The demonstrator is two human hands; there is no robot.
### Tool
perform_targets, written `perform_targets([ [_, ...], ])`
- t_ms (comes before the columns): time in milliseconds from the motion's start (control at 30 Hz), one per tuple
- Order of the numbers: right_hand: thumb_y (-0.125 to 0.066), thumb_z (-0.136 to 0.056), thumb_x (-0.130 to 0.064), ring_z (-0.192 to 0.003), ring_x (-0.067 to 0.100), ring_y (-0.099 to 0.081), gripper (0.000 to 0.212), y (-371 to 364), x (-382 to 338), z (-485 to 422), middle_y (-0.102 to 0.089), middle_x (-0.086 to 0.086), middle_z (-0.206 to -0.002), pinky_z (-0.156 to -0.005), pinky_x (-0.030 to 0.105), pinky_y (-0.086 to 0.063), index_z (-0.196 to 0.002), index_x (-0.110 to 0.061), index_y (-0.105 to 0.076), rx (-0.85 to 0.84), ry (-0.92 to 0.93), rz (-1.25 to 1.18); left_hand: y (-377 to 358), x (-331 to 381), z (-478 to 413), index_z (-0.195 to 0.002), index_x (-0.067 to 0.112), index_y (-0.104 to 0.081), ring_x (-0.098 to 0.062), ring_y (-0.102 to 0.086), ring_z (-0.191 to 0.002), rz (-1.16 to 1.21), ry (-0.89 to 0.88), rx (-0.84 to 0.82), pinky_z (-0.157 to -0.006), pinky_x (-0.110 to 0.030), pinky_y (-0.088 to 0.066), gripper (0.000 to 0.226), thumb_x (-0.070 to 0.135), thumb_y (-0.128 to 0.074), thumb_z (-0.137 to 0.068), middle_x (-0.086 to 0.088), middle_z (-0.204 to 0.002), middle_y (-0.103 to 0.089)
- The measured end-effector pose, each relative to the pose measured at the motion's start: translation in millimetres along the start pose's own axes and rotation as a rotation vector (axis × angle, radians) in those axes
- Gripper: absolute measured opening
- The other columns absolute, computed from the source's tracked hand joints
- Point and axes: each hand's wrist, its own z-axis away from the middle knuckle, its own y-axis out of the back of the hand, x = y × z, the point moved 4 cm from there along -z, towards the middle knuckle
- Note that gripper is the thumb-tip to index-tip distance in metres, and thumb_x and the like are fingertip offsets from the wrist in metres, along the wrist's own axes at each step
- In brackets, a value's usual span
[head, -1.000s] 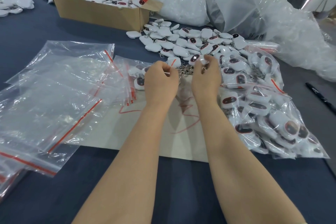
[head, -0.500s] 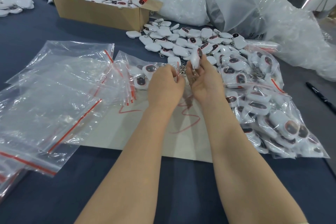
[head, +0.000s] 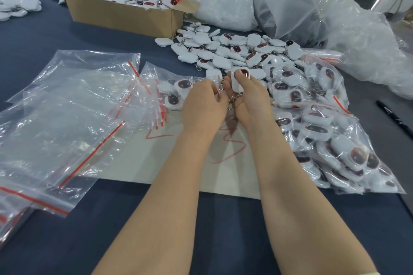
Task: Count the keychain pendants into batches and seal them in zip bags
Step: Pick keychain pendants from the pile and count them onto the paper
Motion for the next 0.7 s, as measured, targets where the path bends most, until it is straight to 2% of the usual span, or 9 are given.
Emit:
perform_targets([
  [133,-0.056,-0.093,0.003,-0.060,0.016,-0.063,0.016,5.1,-2.9,-2.1,-0.062,0.008,-0.068,-0.057,0.020,-0.055,-0.078,-0.002,-0.057,0.099,0.021,-0.074,-8.7,9.6,5.3,-0.112,0.009,-0.053,-0.029,-0.053,-0.105,-0.204,-0.107,-0.072,-0.080,-0.037,-0.040,0.027,0.025,-0.052,-0.090,-0.010,-0.114,-0.056],
  [233,-0.055,-0.094,0.000,-0.054,0.015,-0.062,0.015,7.9,-1.9,-3.8,-0.064,0.005,-0.056,-0.051,0.021,-0.053,-0.079,-0.003,-0.057,0.132,0.009,-0.091,-15.9,17.2,11.1,-0.116,0.007,-0.052,-0.031,-0.050,-0.111,-0.262,-0.160,-0.107,-0.086,-0.039,-0.039,0.030,0.024,-0.048,-0.091,-0.012,-0.120,-0.052],
  [400,-0.054,-0.095,-0.005,-0.053,0.014,-0.063,0.012,9.1,-1.3,-6.7,-0.065,0.008,-0.062,-0.053,0.024,-0.054,-0.086,0.000,-0.059,0.103,-0.003,-0.028,-19.4,21.2,15.3,-0.122,0.009,-0.052,-0.031,-0.045,-0.116,-0.329,-0.203,-0.104,-0.096,-0.038,-0.036,0.035,0.026,-0.046,-0.093,-0.011,-0.126,-0.049],
  [500,-0.055,-0.095,-0.006,-0.060,0.015,-0.064,0.009,9.8,0.2,-6.3,-0.065,0.010,-0.072,-0.057,0.024,-0.055,-0.087,-0.003,-0.059,0.108,-0.011,-0.018,-19.0,19.4,14.2,-0.119,0.009,-0.053,-0.031,-0.048,-0.113,-0.323,-0.188,-0.113,-0.093,-0.040,-0.039,0.032,0.025,-0.047,-0.092,-0.011,-0.124,-0.050],
  [700,-0.055,-0.093,0.001,-0.059,0.011,-0.064,0.012,6.0,-0.7,-1.8,-0.064,0.009,-0.071,-0.057,0.020,-0.055,-0.083,-0.002,-0.060,0.060,0.034,0.056,-15.9,16.3,12.6,-0.117,0.009,-0.051,-0.032,-0.049,-0.113,-0.350,-0.155,-0.100,-0.088,-0.040,-0.039,0.031,0.022,-0.052,-0.089,-0.011,-0.121,-0.051],
])
